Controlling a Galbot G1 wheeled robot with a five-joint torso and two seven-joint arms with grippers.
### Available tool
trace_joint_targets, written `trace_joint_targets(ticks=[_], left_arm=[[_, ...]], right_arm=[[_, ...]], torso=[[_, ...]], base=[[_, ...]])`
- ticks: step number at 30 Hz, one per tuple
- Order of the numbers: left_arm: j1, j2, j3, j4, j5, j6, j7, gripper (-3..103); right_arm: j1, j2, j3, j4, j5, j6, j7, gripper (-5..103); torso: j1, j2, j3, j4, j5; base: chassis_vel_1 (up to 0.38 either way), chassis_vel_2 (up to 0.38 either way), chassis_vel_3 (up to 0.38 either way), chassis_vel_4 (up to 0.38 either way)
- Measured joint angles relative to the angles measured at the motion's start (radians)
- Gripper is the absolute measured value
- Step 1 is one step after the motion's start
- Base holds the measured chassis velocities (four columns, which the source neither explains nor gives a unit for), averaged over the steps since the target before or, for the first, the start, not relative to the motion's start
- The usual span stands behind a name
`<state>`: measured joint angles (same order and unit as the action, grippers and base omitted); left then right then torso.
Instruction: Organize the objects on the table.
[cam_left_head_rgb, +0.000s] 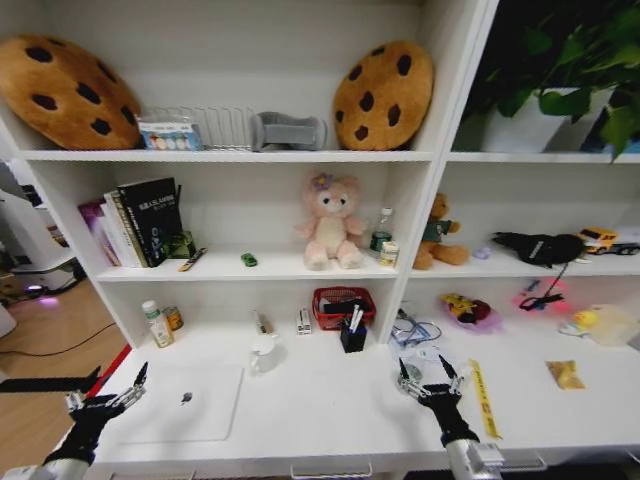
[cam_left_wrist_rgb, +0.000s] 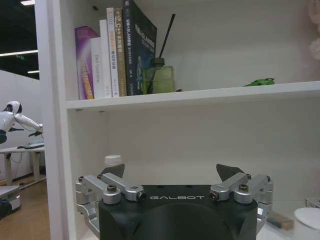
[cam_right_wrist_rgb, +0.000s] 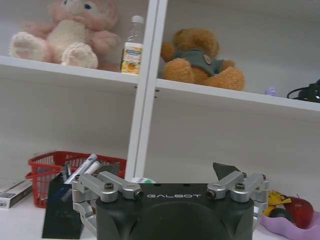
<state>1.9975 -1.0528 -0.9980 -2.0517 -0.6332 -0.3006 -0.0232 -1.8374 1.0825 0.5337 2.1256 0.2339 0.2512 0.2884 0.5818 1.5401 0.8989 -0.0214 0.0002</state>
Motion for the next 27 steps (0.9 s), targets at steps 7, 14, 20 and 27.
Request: trace_joint_targets(ticks=[7, 14, 20, 27], left_arm=[[0.000, 0.000, 0.000, 0.000, 0.000, 0.000, 0.000, 100], [0.000, 0.000, 0.000, 0.000, 0.000, 0.000, 0.000, 100], [0.000, 0.000, 0.000, 0.000, 0.000, 0.000, 0.000, 100], [0.000, 0.000, 0.000, 0.000, 0.000, 0.000, 0.000, 100]], right_arm=[[0.000, -0.005, -0.015, 0.004, 0.008, 0.017, -0.028, 100], [0.032, -0.038, -0.081, 0.007, 0.016, 0.014, -0.107, 100], [0.095, -0.059, -0.127, -0.009, 0.054, -0.025, -0.099, 100], [0.142, -0.073, -0.143, -0.031, 0.125, -0.070, -0.069, 100]], torso=[[0.000, 0.000, 0.000, -0.0017, -0.0003], [0.000, 0.000, 0.000, 0.0004, -0.0003], [0.000, 0.000, 0.000, -0.0004, 0.0001], [0.000, 0.000, 0.000, -0.0003, -0.0003]], base=[[-0.083, -0.141, 0.114, 0.109], [0.037, 0.063, -0.036, -0.049], [0.018, 0.021, -0.012, -0.011], [0.000, 0.000, 0.000, 0.000]])
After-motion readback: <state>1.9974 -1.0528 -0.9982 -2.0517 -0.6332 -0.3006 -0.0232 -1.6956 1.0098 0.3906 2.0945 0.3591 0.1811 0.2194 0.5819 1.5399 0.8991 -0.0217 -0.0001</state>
